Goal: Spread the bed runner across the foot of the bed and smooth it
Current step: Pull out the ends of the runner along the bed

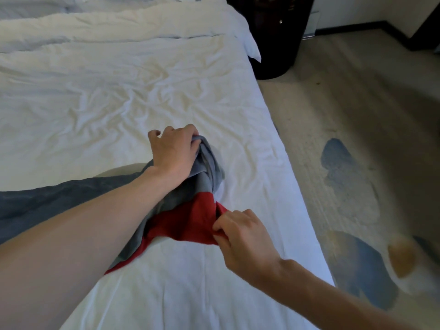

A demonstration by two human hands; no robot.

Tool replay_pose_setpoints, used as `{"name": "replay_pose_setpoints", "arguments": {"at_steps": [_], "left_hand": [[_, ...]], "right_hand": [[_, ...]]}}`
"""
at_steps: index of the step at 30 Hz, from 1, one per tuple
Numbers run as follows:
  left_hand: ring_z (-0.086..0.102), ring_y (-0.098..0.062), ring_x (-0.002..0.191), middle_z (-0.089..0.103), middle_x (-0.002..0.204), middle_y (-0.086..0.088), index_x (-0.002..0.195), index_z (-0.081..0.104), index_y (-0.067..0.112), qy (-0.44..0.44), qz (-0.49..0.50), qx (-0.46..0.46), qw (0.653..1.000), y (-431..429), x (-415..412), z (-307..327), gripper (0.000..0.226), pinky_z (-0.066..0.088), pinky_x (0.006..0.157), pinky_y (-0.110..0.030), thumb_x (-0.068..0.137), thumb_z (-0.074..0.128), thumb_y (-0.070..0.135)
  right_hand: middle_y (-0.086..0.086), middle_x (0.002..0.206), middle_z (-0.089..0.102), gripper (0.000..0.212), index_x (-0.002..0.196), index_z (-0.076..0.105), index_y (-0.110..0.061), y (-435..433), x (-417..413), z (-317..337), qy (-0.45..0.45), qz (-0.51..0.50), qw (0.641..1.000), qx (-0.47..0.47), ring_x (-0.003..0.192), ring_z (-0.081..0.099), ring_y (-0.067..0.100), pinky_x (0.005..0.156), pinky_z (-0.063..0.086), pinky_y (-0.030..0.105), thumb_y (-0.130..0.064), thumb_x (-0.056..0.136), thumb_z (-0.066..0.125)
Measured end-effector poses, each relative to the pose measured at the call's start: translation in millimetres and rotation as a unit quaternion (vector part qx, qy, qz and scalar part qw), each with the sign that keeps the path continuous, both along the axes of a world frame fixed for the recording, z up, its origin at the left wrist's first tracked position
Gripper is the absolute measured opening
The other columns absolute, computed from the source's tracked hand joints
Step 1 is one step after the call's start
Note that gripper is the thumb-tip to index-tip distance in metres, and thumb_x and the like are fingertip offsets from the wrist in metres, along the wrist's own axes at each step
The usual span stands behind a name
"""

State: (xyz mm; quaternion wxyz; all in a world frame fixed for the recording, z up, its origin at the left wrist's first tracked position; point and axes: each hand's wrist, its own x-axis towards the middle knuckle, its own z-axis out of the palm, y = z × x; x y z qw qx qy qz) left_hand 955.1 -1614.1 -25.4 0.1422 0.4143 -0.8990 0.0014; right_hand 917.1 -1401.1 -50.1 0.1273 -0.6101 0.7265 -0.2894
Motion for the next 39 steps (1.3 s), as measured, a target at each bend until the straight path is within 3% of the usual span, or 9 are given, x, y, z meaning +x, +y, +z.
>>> {"name": "replay_pose_setpoints", "arguments": {"at_steps": [5, 9, 13, 16, 19, 22, 28, 33, 39], "left_hand": [[0.054, -0.028, 0.09, 0.058, 0.072, 0.002, 0.094, 0.058, 0.023, -0.044, 0.068, 0.047, 0.996, 7.8, 4.8, -6.9, 0.015, 0.03, 0.09, -0.047, 0.096, 0.044, 0.027], [0.054, -0.029, 0.101, 0.064, 0.099, -0.002, 0.113, 0.056, 0.024, -0.097, 0.021, 0.128, 0.987, 17.8, 7.5, -21.4, 0.023, 0.031, 0.093, -0.048, 0.093, 0.045, 0.022], [0.05, -0.026, 0.112, 0.058, 0.116, -0.002, 0.13, 0.043, 0.032, -0.138, -0.092, 0.113, 0.98, 26.5, 1.6, -22.9, 0.051, 0.031, 0.096, -0.05, 0.085, 0.048, 0.056], [0.051, -0.025, 0.106, 0.057, 0.106, -0.001, 0.117, 0.052, 0.034, -0.196, -0.106, 0.097, 0.97, 27.6, -4.1, -17.2, 0.053, 0.032, 0.091, -0.048, 0.079, 0.046, 0.07], [0.052, -0.024, 0.095, 0.055, 0.094, 0.001, 0.093, 0.056, 0.029, -0.232, -0.126, 0.068, 0.962, 28.8, -7.4, -13.1, 0.035, 0.031, 0.084, -0.043, 0.083, 0.049, 0.061], [0.052, -0.023, 0.094, 0.056, 0.098, -0.002, 0.093, 0.056, 0.024, -0.256, -0.143, 0.053, 0.955, 32.0, -9.3, -14.7, 0.026, 0.03, 0.083, -0.04, 0.092, 0.046, 0.047], [0.052, -0.024, 0.094, 0.056, 0.097, -0.002, 0.097, 0.056, 0.021, -0.22, -0.093, 0.029, 0.971, 36.8, -8.4, -26.6, 0.025, 0.03, 0.083, -0.041, 0.098, 0.037, 0.038], [0.052, -0.024, 0.083, 0.052, 0.08, 0.002, 0.083, 0.05, 0.022, -0.158, -0.052, 0.021, 0.986, 35.5, -6.9, -35.7, 0.025, 0.029, 0.079, -0.04, 0.098, 0.036, 0.037], [0.048, -0.025, 0.073, 0.054, 0.071, -0.001, 0.079, 0.049, 0.019, -0.062, 0.016, 0.014, 0.998, 16.7, -8.0, -29.4, 0.025, 0.03, 0.076, -0.04, 0.097, 0.039, 0.034]], "right_hand": [[-0.007, 0.066, 0.059, 0.026, 0.072, 0.062, -0.018, 19.7, 9.7, -19.3, 0.054, 0.062, 0.994, 0.069, 0.059, 0.053, 0.017, 0.06, 0.045, 0.03, -0.002, 0.055, 0.073], [-0.003, 0.079, 0.063, 0.008, 0.084, 0.062, -0.018, 21.3, 6.0, -34.8, 0.093, 0.068, 0.987, 0.114, 0.073, 0.056, 0.02, 0.074, 0.043, 0.031, -0.025, 0.079, 0.062], [-0.002, 0.074, 0.06, 0.035, 0.081, 0.054, -0.018, 6.1, 8.3, -31.9, 0.069, -0.032, 0.993, 0.092, 0.068, 0.054, 0.022, 0.067, 0.036, 0.032, -0.052, 0.083, 0.049], [-0.001, 0.083, 0.059, 0.033, 0.086, 0.045, -0.019, -17.4, 7.5, -26.4, 0.042, -0.105, 0.988, 0.107, 0.076, 0.055, 0.022, 0.068, 0.034, 0.033, -0.052, 0.088, 0.046], [0.003, 0.09, 0.061, 0.031, 0.089, 0.044, -0.017, -41.2, 7.7, -27.2, 0.027, -0.117, 0.983, 0.142, 0.081, 0.057, 0.025, 0.067, 0.033, 0.032, -0.047, 0.091, 0.048], [0.006, 0.093, 0.064, 0.016, 0.101, 0.052, -0.014, -54.9, 11.5, -29.7, 0.014, -0.1, 0.98, 0.17, 0.078, 0.058, 0.027, 0.063, 0.034, 0.032, -0.028, 0.094, 0.049], [0.005, 0.074, 0.047, 0.014, 0.082, 0.039, -0.012, -47.1, 10.7, -30.2, -0.025, -0.106, 0.975, 0.192, 0.063, 0.039, 0.024, 0.058, 0.029, 0.032, -0.013, 0.09, 0.05], [0.0, 0.072, 0.05, 0.008, 0.082, 0.046, -0.014, -24.8, 19.6, -28.7, -0.048, -0.062, 0.979, 0.19, 0.057, 0.044, 0.019, 0.049, 0.031, 0.029, -0.014, 0.088, 0.051], [0.007, 0.087, 0.064, 0.012, 0.092, 0.058, -0.01, 11.7, 49.1, -42.0, -0.062, 0.037, 0.982, 0.173, 0.075, 0.058, 0.028, 0.06, 0.035, 0.031, -0.008, 0.086, 0.047]]}}
